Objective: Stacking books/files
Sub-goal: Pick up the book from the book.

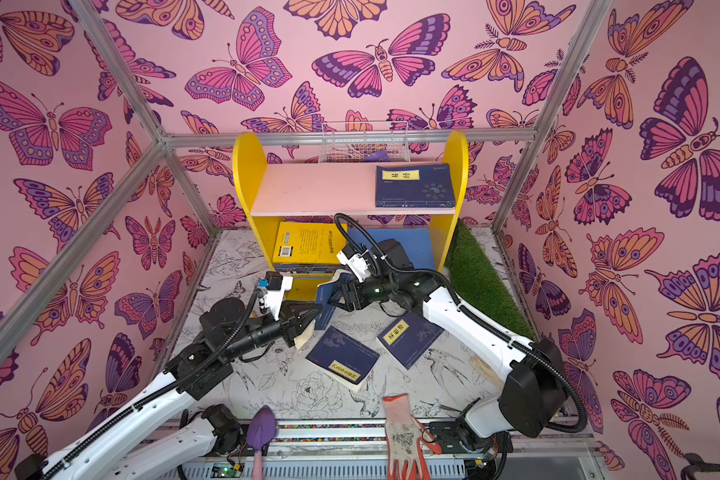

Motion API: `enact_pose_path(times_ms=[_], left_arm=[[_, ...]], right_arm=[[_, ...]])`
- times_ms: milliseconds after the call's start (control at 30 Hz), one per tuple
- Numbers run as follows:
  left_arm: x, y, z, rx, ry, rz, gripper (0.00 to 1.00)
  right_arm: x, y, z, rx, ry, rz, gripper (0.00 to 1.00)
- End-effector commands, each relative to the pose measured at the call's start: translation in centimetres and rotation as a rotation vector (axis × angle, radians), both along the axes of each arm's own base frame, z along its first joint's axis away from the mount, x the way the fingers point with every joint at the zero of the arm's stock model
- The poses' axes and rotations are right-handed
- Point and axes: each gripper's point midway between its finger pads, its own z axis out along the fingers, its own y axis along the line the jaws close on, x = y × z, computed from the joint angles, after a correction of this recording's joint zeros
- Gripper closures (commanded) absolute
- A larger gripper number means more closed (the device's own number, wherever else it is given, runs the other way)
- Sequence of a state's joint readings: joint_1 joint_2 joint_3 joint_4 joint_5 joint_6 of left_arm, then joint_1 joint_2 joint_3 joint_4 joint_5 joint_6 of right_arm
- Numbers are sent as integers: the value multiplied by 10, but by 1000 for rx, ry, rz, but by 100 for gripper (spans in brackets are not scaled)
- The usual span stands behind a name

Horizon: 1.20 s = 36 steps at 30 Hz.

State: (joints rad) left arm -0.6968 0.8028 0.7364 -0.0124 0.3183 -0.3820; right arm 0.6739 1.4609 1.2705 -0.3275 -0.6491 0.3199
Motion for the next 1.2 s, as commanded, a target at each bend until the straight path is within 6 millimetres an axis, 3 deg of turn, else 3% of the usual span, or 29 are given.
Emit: enact_pose_path(times_ms=[0, 167, 367, 567, 767, 867, 1000, 1167], left_arm=[[-5, -11, -30, 61, 76, -57, 100], [-6, -8, -23, 34, 77, -42, 100], [-11, -8, 4, -53, 36, -59, 100], [-18, -10, 23, -85, 15, -110, 100], [-13, -2, 47, -191, -18, -95, 100], [-12, 3, 56, -222, -30, -96, 100], [-13, 2, 54, -197, -23, -107, 100], [-12, 0, 53, -193, -12, -119, 100]], right_arm=[[-35, 14, 74, 167, -155, 171, 38], [-28, -1, 79, 139, -193, 135, 32], [-11, -34, 89, 183, -202, 55, 28], [-21, -46, 108, 252, -201, 96, 25], [-30, -54, 95, 273, -102, 151, 24], [-21, -69, 84, 266, -80, 96, 23], [-2, -96, 88, 286, -105, -18, 21], [-4, -102, 89, 253, -125, -20, 21]])
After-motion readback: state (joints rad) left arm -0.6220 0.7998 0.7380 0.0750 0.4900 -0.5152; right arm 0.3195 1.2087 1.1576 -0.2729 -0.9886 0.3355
